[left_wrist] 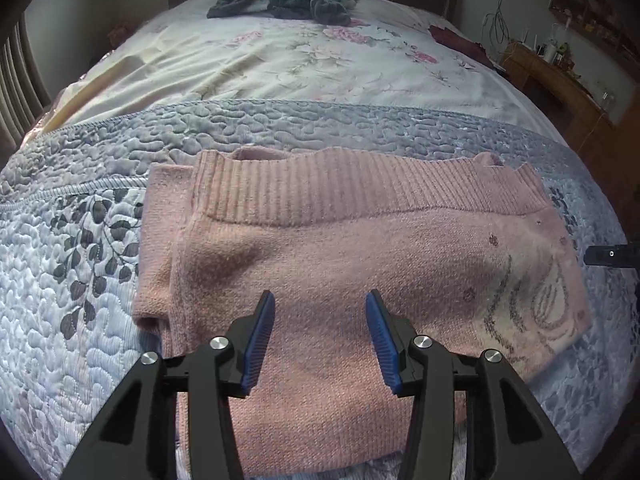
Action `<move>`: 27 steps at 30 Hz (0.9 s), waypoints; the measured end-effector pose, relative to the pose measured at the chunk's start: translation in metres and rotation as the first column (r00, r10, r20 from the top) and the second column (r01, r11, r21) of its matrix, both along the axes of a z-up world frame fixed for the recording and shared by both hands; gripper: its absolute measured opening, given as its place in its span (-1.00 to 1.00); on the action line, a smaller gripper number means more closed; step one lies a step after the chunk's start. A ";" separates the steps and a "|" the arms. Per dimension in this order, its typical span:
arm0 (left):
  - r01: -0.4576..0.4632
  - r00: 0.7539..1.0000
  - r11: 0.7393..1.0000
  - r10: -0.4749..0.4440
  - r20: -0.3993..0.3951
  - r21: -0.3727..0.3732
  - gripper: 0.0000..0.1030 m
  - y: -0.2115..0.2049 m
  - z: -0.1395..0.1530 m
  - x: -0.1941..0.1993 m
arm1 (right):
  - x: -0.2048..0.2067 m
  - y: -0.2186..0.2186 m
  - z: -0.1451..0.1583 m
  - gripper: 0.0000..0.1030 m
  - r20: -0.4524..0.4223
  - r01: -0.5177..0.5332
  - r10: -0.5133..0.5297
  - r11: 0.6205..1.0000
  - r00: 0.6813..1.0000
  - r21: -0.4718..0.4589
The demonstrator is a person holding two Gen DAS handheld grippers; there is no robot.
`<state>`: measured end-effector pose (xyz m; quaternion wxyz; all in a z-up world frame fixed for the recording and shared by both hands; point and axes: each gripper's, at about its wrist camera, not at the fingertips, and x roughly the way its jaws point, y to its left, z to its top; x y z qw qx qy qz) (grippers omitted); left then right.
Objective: Fold small clothes
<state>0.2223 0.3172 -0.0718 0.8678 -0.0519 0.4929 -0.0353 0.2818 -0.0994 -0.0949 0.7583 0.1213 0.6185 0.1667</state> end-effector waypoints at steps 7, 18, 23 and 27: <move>-0.010 0.999 1.000 0.010 -0.034 0.023 -0.08 -0.001 -0.024 0.022 | 0.018 -0.002 -0.029 0.29 -0.036 0.029 -0.026 0.997 0.999 0.078; -0.016 0.999 1.000 0.015 -0.044 -0.019 -0.07 0.008 -0.031 0.024 | 0.026 0.009 -0.034 -0.35 -0.023 0.025 -0.023 0.995 0.999 0.096; -0.009 0.999 1.000 0.009 -0.039 -0.010 -0.07 0.007 -0.034 0.023 | 0.024 0.014 -0.037 -0.42 -0.013 0.029 -0.029 0.996 1.000 0.079; -0.005 0.999 1.000 0.005 -0.039 -0.006 -0.07 0.006 -0.036 0.024 | 0.022 0.015 -0.039 -0.45 -0.013 0.041 -0.040 0.996 0.999 0.074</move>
